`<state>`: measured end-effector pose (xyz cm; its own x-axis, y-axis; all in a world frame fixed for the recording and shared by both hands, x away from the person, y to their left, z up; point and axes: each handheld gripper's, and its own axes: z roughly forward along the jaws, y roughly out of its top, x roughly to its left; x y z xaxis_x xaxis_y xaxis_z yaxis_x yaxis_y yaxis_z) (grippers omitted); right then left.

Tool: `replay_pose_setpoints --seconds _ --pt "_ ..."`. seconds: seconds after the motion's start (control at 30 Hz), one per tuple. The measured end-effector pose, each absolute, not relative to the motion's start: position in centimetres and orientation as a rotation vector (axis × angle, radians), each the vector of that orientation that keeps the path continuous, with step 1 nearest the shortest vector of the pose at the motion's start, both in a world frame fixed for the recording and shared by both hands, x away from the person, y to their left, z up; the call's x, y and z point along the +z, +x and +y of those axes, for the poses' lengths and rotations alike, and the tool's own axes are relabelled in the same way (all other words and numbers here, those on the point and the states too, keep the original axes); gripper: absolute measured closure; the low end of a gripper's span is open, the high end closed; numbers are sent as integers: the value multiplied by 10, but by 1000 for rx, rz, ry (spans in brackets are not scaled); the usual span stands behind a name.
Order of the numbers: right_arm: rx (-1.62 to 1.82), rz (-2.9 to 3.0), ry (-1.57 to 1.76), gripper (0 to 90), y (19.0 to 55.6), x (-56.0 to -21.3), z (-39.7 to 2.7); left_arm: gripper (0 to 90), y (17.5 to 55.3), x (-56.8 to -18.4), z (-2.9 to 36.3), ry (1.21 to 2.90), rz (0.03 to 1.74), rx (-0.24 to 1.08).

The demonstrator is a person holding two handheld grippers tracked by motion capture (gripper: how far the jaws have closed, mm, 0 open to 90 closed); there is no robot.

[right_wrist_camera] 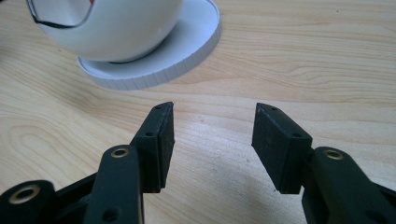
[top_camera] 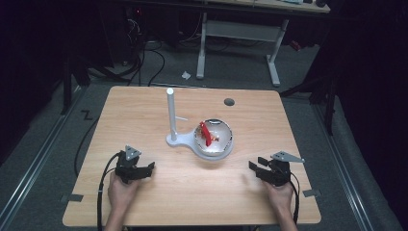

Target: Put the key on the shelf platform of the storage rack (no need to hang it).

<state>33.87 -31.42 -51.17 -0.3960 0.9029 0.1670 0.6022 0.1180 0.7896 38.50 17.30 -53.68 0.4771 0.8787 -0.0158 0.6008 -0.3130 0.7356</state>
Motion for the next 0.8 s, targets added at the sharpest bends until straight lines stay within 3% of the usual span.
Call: replay_pose_setpoints --seconds 0.8 --pt "969 2066 1431 457 346 -529 -300 208 385 -537 173 2035 1221 516"
